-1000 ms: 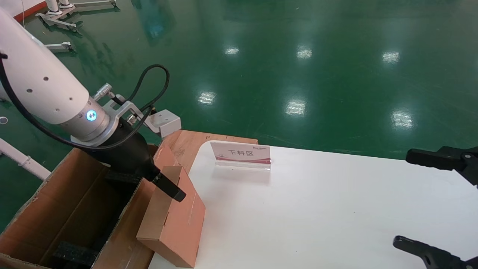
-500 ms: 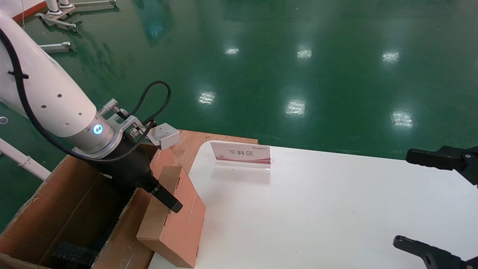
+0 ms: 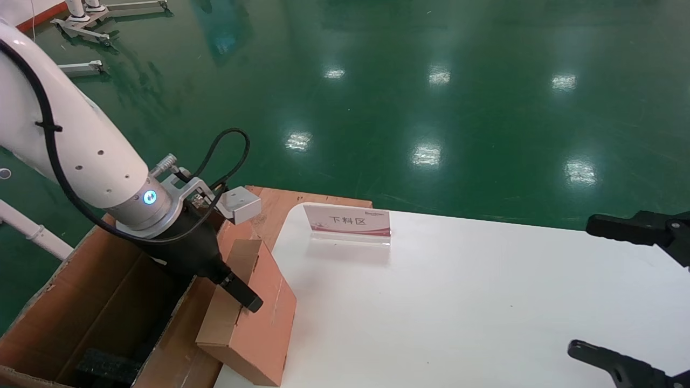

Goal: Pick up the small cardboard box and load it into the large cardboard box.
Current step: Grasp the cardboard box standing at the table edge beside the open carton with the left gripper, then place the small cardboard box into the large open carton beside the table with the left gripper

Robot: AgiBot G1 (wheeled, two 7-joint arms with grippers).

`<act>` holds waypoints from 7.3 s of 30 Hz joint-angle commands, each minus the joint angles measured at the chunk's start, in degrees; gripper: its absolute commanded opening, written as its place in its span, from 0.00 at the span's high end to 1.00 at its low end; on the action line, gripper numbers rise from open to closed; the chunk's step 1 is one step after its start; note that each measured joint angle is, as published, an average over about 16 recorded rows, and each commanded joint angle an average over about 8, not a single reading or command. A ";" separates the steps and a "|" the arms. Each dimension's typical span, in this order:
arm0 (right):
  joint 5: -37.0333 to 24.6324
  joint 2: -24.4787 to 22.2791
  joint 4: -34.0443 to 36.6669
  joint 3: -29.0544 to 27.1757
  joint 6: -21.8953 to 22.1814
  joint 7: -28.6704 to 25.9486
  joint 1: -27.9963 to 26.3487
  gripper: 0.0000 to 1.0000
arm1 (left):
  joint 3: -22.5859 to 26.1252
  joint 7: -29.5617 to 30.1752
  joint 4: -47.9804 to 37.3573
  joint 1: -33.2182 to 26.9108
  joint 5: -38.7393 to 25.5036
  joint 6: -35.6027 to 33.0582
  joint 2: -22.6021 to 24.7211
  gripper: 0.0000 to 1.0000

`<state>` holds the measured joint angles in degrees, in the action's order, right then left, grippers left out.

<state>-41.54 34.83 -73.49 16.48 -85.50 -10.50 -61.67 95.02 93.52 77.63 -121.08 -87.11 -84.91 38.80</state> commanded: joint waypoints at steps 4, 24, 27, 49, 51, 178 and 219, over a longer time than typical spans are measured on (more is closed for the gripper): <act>0.01 0.00 0.01 0.00 0.01 0.00 0.00 0.34 | 0.08 0.01 -0.01 0.13 0.07 0.21 -0.06 0.50; 0.01 -0.01 0.01 0.01 0.01 0.00 0.00 1.00 | -0.07 -0.03 -0.01 0.01 0.05 -0.04 -0.01 1.00; 0.01 -0.01 0.01 0.01 0.01 0.00 0.00 1.00 | -0.08 -0.04 -0.01 0.00 0.04 -0.05 -0.01 1.00; 0.00 -0.01 0.01 0.01 0.01 0.00 0.00 1.00 | -0.12 -0.08 -0.16 -0.04 0.01 -0.13 0.07 1.00; 0.00 0.00 0.01 0.01 0.01 0.00 0.00 1.00 | -0.15 -0.22 -0.44 -0.02 0.12 -0.12 0.16 1.00; 0.28 -0.17 0.07 0.44 0.16 0.23 -0.12 0.00 | 47.44 -42.39 -60.77 -11.43 28.17 3.16 3.99 1.00; 0.37 -0.22 0.07 0.57 0.22 0.29 -0.15 0.00 | 45.24 -44.46 -74.71 5.09 31.95 7.64 8.76 1.00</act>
<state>-41.17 34.61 -73.42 17.04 -85.29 -10.20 -61.82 140.26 49.06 2.97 -116.08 -55.16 -77.29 47.47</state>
